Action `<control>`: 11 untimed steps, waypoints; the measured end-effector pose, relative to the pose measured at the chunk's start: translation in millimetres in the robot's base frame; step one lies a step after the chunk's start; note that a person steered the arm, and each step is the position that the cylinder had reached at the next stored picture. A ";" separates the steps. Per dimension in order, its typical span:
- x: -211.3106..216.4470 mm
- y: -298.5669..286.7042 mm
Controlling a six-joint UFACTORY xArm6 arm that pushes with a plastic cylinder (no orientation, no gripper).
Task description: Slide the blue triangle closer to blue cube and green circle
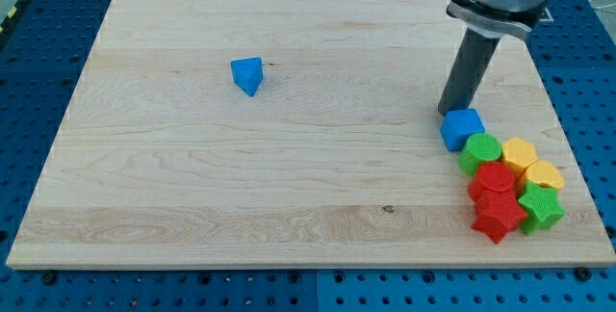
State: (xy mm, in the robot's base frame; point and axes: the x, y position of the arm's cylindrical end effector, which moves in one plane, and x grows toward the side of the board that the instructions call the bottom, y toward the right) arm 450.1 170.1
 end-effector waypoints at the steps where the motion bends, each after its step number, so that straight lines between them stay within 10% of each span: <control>1: 8.5 0.0; 3: -20.5 -31.8; 7: -105.2 -299.7; 11: -67.2 -287.4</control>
State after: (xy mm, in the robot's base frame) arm 383.0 -117.2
